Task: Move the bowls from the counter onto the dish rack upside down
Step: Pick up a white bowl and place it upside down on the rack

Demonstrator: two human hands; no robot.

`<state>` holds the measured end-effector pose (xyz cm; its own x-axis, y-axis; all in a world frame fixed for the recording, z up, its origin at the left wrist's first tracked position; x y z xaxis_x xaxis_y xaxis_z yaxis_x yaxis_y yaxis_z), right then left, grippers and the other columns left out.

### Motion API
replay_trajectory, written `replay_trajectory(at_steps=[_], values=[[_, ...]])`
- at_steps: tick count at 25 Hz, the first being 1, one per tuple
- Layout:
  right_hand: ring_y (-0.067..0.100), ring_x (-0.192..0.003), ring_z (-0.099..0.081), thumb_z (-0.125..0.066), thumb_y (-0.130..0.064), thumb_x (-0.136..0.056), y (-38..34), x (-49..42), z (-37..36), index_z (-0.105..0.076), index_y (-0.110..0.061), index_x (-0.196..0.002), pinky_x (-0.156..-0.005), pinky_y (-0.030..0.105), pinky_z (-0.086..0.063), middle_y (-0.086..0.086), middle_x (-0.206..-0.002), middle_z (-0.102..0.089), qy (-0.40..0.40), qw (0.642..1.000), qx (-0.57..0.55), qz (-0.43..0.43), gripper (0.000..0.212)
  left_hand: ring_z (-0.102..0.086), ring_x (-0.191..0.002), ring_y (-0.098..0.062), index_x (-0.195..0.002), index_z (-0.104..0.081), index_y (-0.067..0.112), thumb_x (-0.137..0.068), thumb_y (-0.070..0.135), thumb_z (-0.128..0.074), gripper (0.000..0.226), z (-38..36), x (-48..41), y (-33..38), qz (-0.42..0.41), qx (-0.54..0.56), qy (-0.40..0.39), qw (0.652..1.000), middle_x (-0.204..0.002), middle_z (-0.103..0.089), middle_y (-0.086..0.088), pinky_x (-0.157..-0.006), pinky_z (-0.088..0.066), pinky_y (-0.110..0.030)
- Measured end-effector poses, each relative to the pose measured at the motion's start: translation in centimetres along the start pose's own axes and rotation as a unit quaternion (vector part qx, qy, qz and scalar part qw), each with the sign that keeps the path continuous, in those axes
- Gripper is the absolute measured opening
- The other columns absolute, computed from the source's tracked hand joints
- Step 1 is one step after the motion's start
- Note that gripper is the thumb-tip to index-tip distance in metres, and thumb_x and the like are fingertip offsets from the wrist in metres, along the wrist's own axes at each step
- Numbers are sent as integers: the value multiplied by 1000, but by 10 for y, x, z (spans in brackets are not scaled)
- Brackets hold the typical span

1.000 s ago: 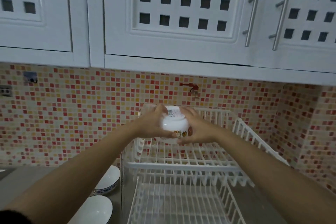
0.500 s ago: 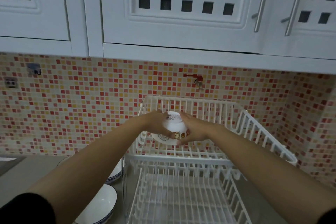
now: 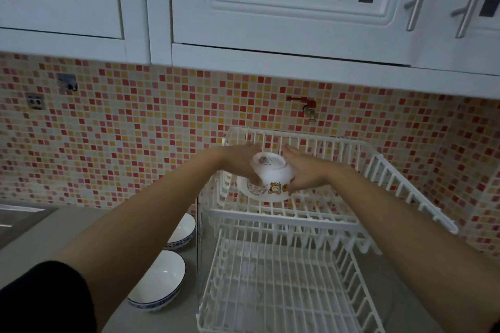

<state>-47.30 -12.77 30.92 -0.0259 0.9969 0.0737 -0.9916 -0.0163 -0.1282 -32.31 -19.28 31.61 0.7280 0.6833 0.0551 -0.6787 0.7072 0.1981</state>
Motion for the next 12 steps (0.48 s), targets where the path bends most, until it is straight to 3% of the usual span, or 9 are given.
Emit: replay_trajectory(at_steps=[2,6,9,12], values=[[17,-148,6,-58,-24,-90,-14,10,14,13,-13,-150,-117,30,-11,1,-159,17,51,998,-36,2,93,-16,-147,-25,-151,-4,14,-92,39,-52,80,15,18,-7,-17,18,71,997,-161,-6,-6,-119,-16,-39],[14,-148,4,-32,-39,-101,-91,30,38,6,-13,-151,-114,26,-2,1,-161,9,230,965,-116,55,68,-30,-142,-26,-151,-9,18,-99,43,-27,60,40,61,-41,-1,117,219,969,-154,-31,-8,-115,-24,-40],[14,-148,5,-27,-40,-101,-162,27,33,5,-11,-152,-115,26,0,3,-161,9,251,951,-148,105,66,-25,-145,-23,-151,-15,17,-99,45,-24,59,45,95,-82,41,194,273,941,-157,-26,-6,-117,-21,-38],[17,-148,4,-26,-38,-101,-226,6,9,3,-8,-151,-119,33,-4,6,-161,7,243,949,-158,121,65,-23,-145,-23,-150,-19,14,-100,42,-23,57,36,139,-137,116,184,290,932,-158,-23,-7,-116,-19,-36]])
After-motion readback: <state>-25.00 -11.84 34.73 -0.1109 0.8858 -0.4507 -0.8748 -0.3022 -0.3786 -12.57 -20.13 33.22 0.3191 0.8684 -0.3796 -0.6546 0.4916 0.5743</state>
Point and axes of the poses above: each hand's wrist, its own x-axis away from the middle knuckle, its own z-axis out of the back of the hand, y = z × x, the point moved 4 cm from there along -x, towards the middle knuckle
